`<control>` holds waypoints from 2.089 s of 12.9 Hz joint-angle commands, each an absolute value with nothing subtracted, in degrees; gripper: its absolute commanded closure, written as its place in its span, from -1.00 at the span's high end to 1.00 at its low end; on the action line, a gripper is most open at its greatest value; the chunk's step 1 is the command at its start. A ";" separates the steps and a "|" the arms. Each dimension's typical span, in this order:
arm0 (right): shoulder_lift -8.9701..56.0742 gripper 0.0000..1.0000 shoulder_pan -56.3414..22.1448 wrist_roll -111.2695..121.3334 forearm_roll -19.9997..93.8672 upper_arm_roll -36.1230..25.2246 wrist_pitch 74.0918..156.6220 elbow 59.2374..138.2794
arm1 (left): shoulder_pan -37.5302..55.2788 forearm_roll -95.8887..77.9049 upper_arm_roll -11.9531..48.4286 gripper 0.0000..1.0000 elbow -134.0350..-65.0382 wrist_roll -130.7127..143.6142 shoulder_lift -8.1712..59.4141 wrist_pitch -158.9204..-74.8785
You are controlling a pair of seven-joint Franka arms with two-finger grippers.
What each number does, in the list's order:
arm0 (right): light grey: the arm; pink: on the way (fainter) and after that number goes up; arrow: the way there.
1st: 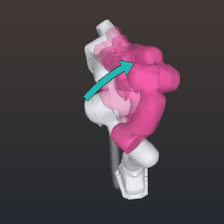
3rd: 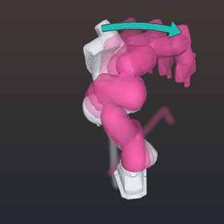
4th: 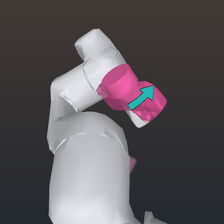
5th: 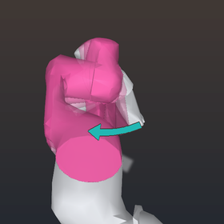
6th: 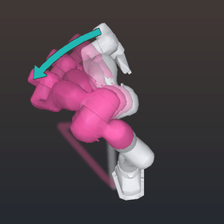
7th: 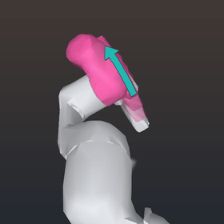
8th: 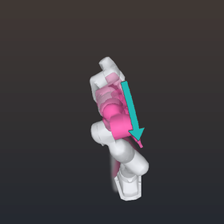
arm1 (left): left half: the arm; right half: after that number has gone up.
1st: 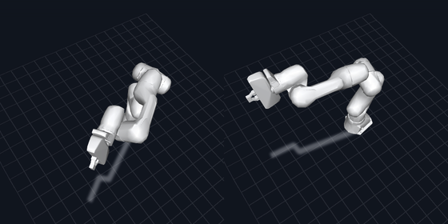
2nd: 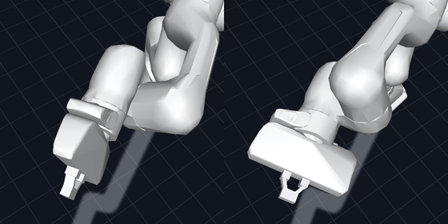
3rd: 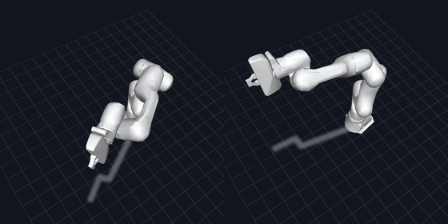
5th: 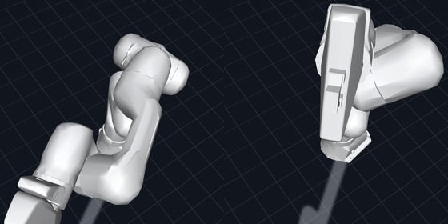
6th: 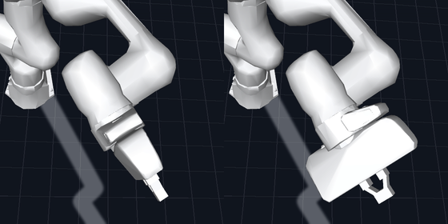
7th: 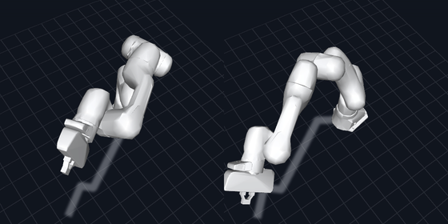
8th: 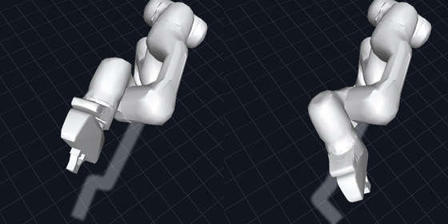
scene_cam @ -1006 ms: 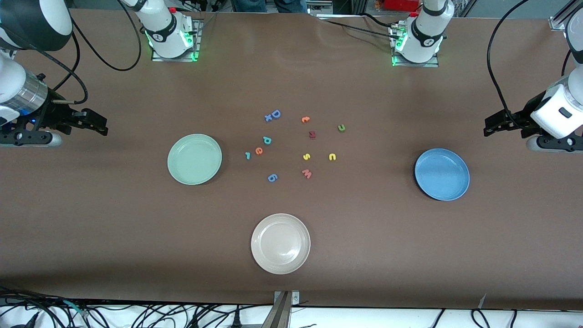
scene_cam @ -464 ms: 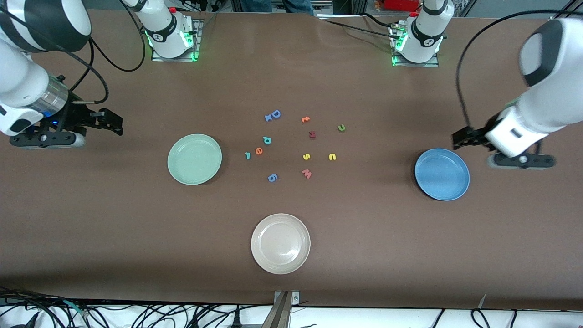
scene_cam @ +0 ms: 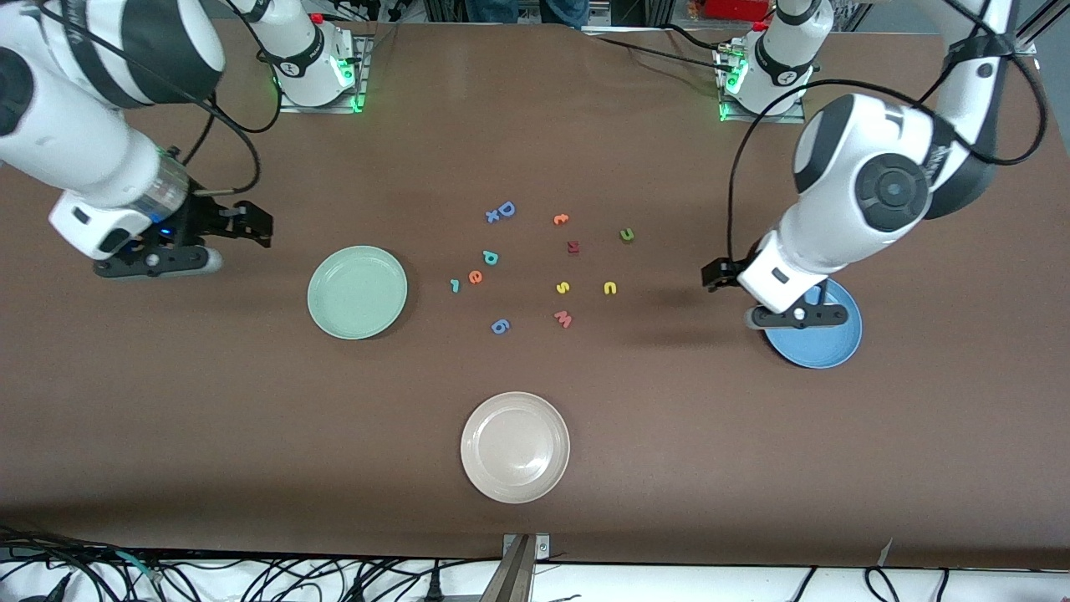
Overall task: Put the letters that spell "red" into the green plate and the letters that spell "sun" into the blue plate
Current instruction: 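Grasp the u with the left gripper while the right gripper grasps the l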
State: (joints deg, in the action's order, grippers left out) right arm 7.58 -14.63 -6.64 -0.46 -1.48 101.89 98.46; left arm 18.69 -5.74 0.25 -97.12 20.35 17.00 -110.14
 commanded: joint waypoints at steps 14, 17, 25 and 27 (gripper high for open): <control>28.39 0.76 -34.19 -41.57 0.62 -1.49 128.84 106.34 | 27.34 14.85 9.14 1.00 -114.44 55.20 31.11 -149.15; 29.00 0.75 -34.28 -41.66 1.05 -0.45 131.39 107.40 | 27.60 14.94 9.14 0.99 -113.38 55.02 33.04 -149.15; 32.16 0.15 -34.28 -41.66 2.99 0.62 138.86 110.13 | 27.60 15.03 9.14 -0.02 -112.24 54.49 34.54 -149.15; 33.83 0.13 -34.28 -41.66 2.99 0.62 142.28 110.13 | 27.69 15.03 9.14 -0.22 -112.24 54.41 34.54 -149.15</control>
